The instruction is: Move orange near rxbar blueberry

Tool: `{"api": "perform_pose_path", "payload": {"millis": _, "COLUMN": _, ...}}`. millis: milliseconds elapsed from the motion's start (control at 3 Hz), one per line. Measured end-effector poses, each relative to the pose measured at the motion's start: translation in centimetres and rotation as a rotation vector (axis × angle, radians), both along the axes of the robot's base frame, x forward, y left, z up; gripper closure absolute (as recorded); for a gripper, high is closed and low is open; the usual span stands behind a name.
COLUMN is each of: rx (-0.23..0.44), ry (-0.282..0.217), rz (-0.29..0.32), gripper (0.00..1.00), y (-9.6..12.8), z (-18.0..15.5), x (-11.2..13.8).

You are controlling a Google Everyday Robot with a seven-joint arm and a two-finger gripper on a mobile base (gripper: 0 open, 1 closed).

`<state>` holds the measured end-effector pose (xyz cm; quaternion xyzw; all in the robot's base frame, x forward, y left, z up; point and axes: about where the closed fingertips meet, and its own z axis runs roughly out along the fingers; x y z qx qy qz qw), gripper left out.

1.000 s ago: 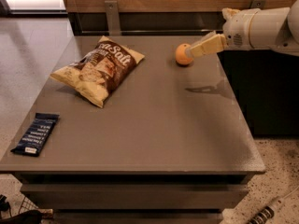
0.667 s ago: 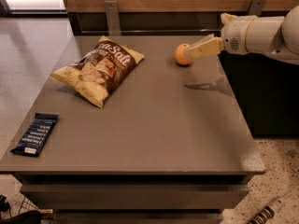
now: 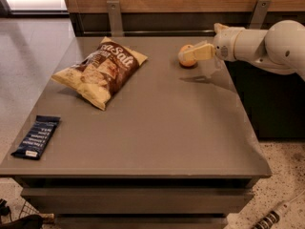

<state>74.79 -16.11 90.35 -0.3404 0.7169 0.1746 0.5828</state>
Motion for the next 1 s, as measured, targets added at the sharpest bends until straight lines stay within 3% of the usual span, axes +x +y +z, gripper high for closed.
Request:
{"api": "perform_pose_path", "payload": {"millis": 667, "rx": 0.004, "ry": 0.082, "rz": 0.007, "gripper": 0.03, "y": 1.2, "z": -5.0, "x": 1.6}}
{"api": "perform_pose_path", "payload": {"millis": 1000, "rx": 0.023, "ry": 0.103, "rz": 0.013, "gripper": 0.16, "y": 1.9, "z": -6.6, "x": 2.0}}
